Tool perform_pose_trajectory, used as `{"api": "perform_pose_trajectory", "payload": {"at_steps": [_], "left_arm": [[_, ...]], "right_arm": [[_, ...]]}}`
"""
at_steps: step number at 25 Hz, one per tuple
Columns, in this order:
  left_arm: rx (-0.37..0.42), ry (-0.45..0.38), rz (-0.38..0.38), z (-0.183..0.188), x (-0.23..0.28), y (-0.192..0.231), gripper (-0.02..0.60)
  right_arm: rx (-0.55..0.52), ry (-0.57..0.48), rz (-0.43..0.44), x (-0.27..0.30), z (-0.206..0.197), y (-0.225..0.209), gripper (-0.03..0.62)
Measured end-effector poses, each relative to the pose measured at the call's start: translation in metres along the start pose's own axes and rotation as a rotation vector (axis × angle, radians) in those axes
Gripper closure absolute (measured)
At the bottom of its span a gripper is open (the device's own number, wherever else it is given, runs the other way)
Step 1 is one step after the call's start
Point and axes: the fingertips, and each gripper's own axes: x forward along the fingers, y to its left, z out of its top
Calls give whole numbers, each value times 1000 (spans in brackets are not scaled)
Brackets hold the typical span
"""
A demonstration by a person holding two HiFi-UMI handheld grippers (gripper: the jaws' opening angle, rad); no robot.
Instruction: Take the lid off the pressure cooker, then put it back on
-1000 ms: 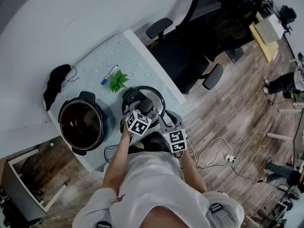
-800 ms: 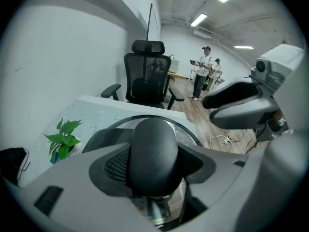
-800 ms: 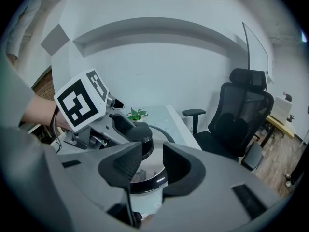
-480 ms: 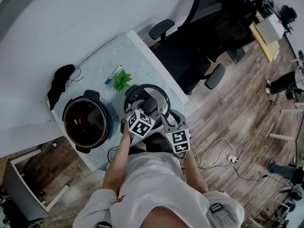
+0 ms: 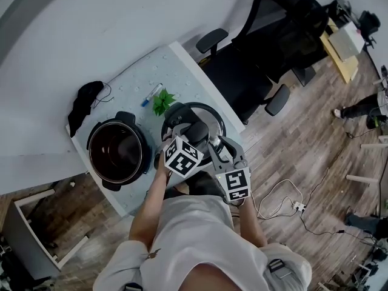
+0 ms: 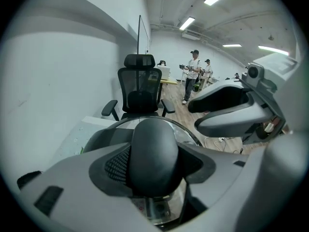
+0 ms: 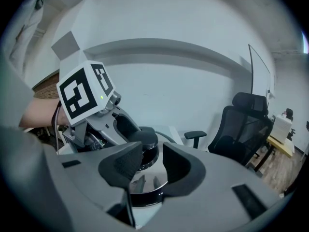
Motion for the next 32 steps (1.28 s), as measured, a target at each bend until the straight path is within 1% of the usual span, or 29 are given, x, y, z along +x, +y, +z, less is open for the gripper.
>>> {"api": "perform_pose_trajectory", "payload": {"at_steps": [4, 11, 18, 22, 32], "left_arm": [[-26, 14, 6, 11, -23, 5, 308], [-9, -21, 24, 23, -65, 13, 308], [-1, -50, 31, 26, -104, 21, 308], [4, -53, 34, 21, -124, 30, 308], [-26, -41, 52, -12, -165, 61, 307]], "right_arm": [[-27, -45, -1, -10, 25, 5, 459], [-69, -104, 18, -18, 58, 20, 459], [-109, -144, 54, -16, 86, 44, 459], [-130, -162, 82, -12, 101, 60, 459], [-181, -181, 163, 12, 130, 110, 459]]}}
